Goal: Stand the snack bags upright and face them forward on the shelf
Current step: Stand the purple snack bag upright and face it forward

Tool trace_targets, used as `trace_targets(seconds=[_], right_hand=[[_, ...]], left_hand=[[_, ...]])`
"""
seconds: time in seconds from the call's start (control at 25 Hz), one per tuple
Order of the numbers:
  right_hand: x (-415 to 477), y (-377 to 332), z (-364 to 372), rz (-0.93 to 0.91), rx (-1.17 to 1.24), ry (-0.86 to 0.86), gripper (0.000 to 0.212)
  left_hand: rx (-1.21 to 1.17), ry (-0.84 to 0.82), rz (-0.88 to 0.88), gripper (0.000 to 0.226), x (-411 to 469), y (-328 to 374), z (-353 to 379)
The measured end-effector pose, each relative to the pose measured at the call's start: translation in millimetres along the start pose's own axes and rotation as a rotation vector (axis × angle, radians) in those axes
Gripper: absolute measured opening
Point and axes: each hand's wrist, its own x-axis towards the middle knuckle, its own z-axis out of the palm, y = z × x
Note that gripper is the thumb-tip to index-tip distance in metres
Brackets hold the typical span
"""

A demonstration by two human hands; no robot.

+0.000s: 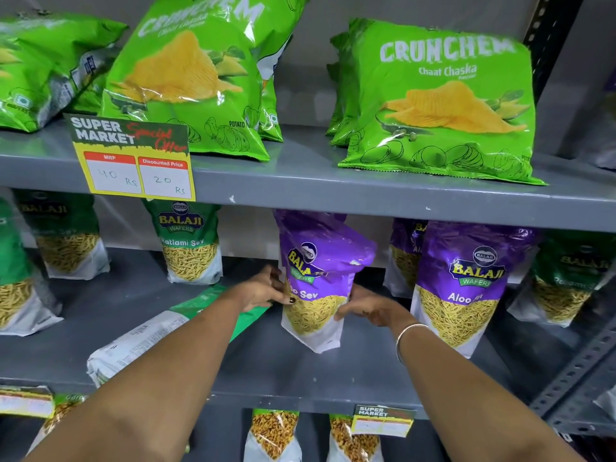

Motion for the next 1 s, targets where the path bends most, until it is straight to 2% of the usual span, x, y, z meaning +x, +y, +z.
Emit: trace_targets(seconds=[0.12, 0.24, 0.32, 0.4, 0.48, 0.64, 0.76, 0.84, 0.88, 0.96, 1.0], right_hand=[[3.2, 6.9, -10.7, -0.023, 0.101, 0.079, 0.064], [-2.7, 4.9, -8.3, -0.052, 0.202, -0.018, 0.071], [-8.0, 3.4, -1.5, -0.063, 0.195, -0.101, 0.068], [-14.4, -4.3, 2.8, -0.072, 0.167, -0.085, 0.062], [-16.5, -7.2, 3.2, -0.08, 0.146, -0.067, 0.058], [-23.9, -17.3, 1.1, -0.027, 0.135, -0.098, 0.049], [-19.9, -20.5, -12.5, 0.233, -0.073, -0.172, 0.019], [-8.3, -20.7, -26.5, 0.532, -0.136, -0.342, 0.027], [-1.0, -19.3, -28.0, 0.623, -0.161, -0.414, 0.032], [6.1, -10.1, -19.6, 0.673, -0.241, -0.465, 0.033], [11.5, -11.1, -10.9, 0.696, -0.193, -0.443, 0.028]], left_hand=[[0.048, 0.017, 0.063, 0.055, -3.1, -3.8, 6.4], [0.033, 0.07, 0.127, 0.073, -2.7, -6.8, 12.6], [0.013, 0.077, 0.174, 0.08, -0.2, -12.1, 13.5], [0.027, 0.102, 0.218, 0.104, 21.0, -31.9, 10.4], [0.019, 0.125, 0.223, 0.114, 39.2, -47.2, 8.2], [0.061, 0.141, 0.207, 0.103, 3.9, -22.3, 17.2], [0.158, 0.133, 0.121, 0.101, -13.5, -15.7, 15.3], [0.266, 0.198, 0.053, 0.084, -27.3, -14.8, 5.7], [0.319, 0.262, 0.039, 0.071, -35.1, -16.9, -5.3], [0.436, 0.372, 0.003, 0.051, -48.4, -25.4, -36.7], [0.493, 0.405, -0.032, 0.048, -55.1, -31.1, -55.3]])
